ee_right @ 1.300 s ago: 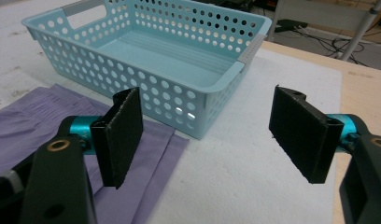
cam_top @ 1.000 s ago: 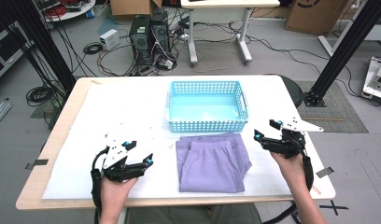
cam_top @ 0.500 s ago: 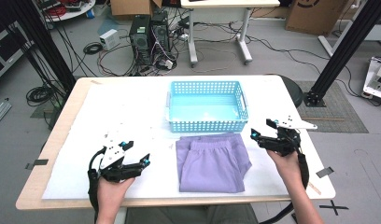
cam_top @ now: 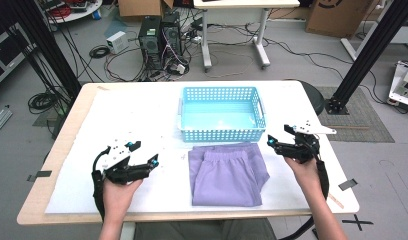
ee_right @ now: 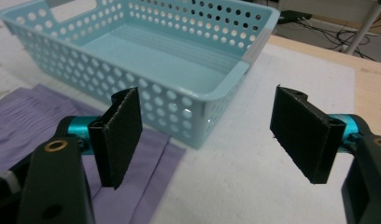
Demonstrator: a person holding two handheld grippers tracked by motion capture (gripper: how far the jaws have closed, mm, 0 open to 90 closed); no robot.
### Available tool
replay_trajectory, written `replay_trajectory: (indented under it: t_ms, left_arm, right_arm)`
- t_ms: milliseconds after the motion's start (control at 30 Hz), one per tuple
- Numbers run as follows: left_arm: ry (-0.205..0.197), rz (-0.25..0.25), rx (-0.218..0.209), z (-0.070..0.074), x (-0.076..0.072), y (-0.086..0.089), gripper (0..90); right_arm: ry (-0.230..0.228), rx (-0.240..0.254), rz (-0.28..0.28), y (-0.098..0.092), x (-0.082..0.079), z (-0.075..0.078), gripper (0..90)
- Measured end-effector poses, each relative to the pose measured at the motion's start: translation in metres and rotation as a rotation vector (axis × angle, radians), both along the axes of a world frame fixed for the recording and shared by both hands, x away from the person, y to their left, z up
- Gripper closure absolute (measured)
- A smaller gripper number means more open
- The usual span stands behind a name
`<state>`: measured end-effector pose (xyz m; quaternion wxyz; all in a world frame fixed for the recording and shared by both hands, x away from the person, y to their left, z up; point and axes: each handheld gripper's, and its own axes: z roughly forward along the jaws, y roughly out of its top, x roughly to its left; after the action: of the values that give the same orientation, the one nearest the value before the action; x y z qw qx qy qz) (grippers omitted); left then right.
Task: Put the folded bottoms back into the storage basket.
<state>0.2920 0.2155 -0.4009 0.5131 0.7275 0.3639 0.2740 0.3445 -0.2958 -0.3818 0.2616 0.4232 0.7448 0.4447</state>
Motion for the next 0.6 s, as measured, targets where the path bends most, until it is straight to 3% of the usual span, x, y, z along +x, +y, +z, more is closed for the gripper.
replay_trajectory:
  t_ms: [133,200,333,433,600]
  left_arm:
    - [0.002,0.011,-0.019,0.000,0.011,0.004,24.2]
    - [0.003,0.009,-0.021,0.001,0.011,0.004,24.2]
    - [0.005,0.005,-0.040,0.005,0.011,0.005,24.2]
    - [0.033,-0.014,-0.084,0.007,0.014,0.004,24.2]
    - [0.040,-0.046,-0.075,0.012,0.033,-0.001,24.2]
  right_arm:
    - [-0.003,0.044,-0.032,-0.004,0.013,0.004,21.5]
    - [-0.028,0.063,-0.036,-0.004,0.013,0.005,21.5]
    - [-0.038,0.055,-0.028,-0.001,0.008,0.008,21.6]
    - [-0.043,0.074,-0.015,-0.001,0.009,0.007,21.4]
    - [-0.033,0.077,0.005,0.005,0.017,0.006,21.3]
